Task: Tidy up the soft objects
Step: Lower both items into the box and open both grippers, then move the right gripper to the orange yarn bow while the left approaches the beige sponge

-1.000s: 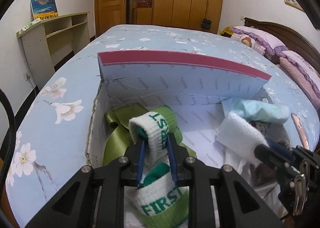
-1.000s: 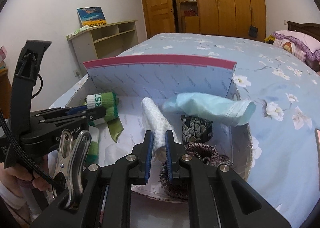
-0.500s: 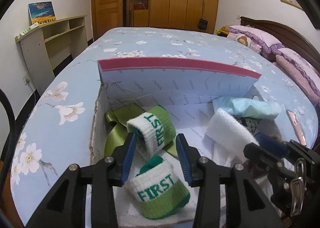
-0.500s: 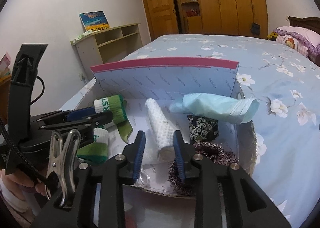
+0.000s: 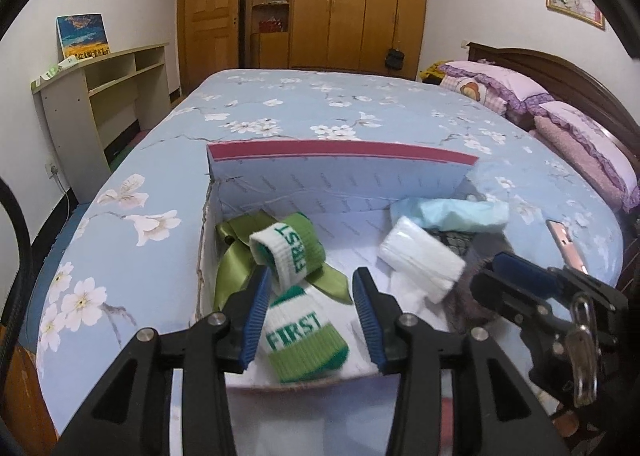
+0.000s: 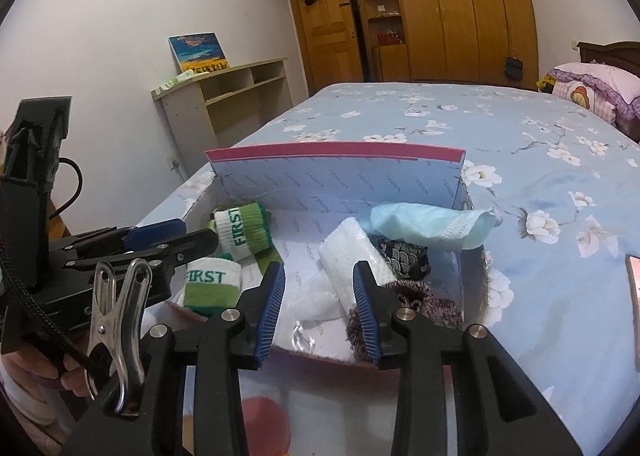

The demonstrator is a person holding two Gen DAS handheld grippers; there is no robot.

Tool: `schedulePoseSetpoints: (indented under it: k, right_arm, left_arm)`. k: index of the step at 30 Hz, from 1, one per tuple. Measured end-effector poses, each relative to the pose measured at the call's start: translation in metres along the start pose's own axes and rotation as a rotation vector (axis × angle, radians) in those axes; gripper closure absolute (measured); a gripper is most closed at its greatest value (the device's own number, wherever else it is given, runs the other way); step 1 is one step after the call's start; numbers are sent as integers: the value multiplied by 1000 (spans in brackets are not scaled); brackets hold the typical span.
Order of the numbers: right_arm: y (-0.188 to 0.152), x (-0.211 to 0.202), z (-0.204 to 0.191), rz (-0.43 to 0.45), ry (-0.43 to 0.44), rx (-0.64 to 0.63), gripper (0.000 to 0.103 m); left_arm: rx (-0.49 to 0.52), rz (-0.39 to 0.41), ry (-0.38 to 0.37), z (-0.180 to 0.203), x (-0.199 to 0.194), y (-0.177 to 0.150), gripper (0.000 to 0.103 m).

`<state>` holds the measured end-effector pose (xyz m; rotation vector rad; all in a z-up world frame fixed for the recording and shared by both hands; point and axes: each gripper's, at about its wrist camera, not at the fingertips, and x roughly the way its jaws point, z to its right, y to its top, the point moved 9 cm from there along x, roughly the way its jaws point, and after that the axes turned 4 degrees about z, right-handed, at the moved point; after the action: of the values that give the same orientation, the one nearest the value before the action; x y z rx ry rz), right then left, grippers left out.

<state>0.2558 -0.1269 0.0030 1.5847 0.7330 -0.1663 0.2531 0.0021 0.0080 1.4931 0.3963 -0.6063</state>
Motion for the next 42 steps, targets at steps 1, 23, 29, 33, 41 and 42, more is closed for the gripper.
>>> schedulePoseSetpoints:
  k: [1,23,29,33,41,42]
  right_arm:
    - [-1,-3,-1,0,0,-1,66]
    - [-49,-58,-13,-63,9,-10,66]
    - [-73,-69,-13,-87,7,-20,66]
    - [-84,-74,-9,-100,-3,-16,66]
    - [-100,-84,-5,-117,-10,-3,66]
    - [-102,-86,-5,-119,-10,-3,66]
  left_arm:
    - [0,1,-3,2,-4,-2,59]
    - [-33,-46,-43,19,-47,-56,59]
    - [-30,-72,-62,25,-54,-75,59]
    - [-48,-87,-84,29,-58,-85,59]
    - [-62,-109,-117,39,-65,-99,59]
    - [-64,-113,-121,40,-66,-101,59]
